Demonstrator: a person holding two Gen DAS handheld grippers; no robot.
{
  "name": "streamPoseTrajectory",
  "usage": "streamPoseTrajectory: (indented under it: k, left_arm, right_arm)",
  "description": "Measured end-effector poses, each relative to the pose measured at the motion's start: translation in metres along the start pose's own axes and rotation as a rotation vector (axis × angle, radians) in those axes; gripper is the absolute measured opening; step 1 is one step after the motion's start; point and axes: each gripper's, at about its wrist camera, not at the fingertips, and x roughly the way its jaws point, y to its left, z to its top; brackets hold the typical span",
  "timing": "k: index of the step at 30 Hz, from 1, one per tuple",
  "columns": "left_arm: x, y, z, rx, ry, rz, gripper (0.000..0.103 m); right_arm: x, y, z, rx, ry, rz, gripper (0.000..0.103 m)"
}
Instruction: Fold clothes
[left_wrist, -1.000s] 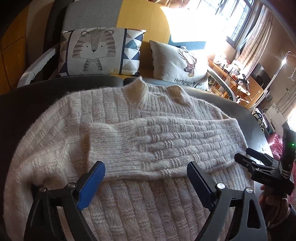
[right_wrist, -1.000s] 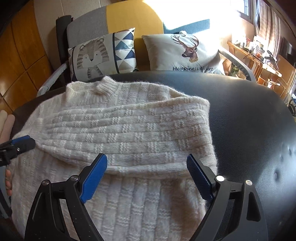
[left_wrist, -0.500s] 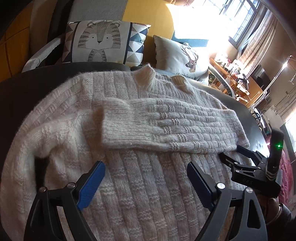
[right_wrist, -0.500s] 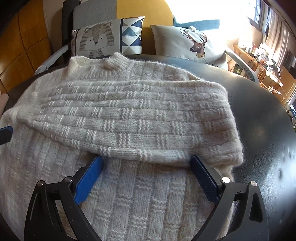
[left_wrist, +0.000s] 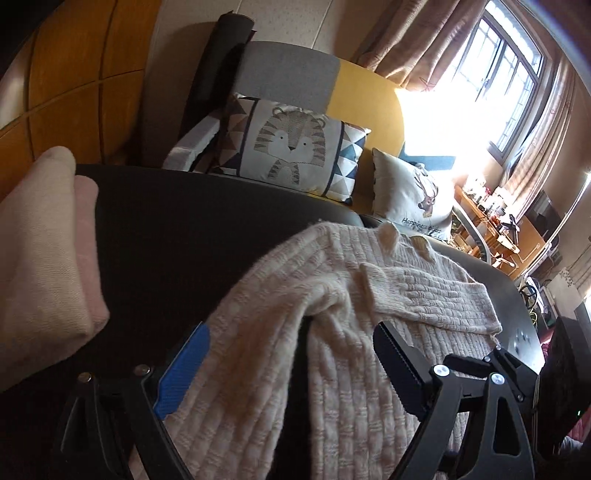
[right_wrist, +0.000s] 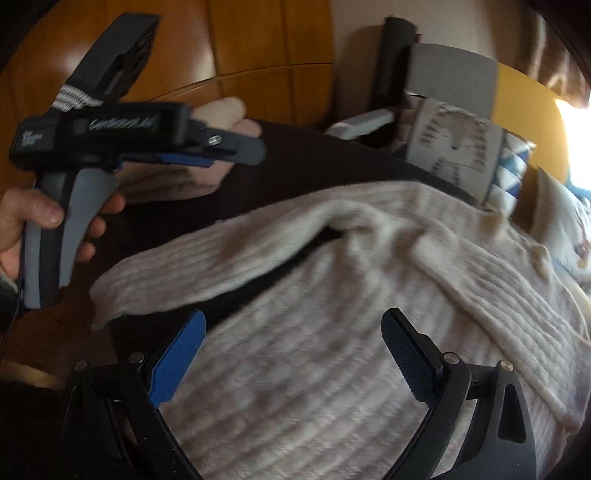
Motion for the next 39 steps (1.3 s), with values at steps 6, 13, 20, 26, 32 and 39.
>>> streamPoseTrajectory:
  k: [6, 13, 20, 26, 32, 39]
  left_arm:
    - [-0.037, 0.053, -0.022, -0.1, -0.014, 0.027, 0.092]
    - [-0.077, 0.113, -0.048, -0.189, -0.022, 0.086, 0.092]
    - [-0.094, 0.15, -0.07, -0.284, -0.034, 0.127, 0.092]
    - [-0.089, 0.161, -0.08, -0.318, -0.013, 0.125, 0.092]
    - [-0.085, 0.164, -0.082, -0.328, 0.002, 0.119, 0.092]
    - [-0.086, 0.171, -0.083, -0.35, 0.006, 0.128, 0.092]
  right_arm:
    - [0.034, 0.074, 0.008, -0.194, 0.06, 0.131, 0.098]
    - [0.043, 0.145, -0.011, -0.577, 0.064, 0.107, 0.098]
    - [0.062, 0.204, -0.042, -0.925, 0.036, 0.056, 0.098]
    - [0.083, 0.232, -0.056, -1.08, -0.011, -0.012, 0.098]
    - [0.097, 0.248, -0.063, -1.15, 0.006, -0.019, 0.084]
    - [0.102, 0.253, -0.065, -1.138, 0.032, -0.011, 0.067]
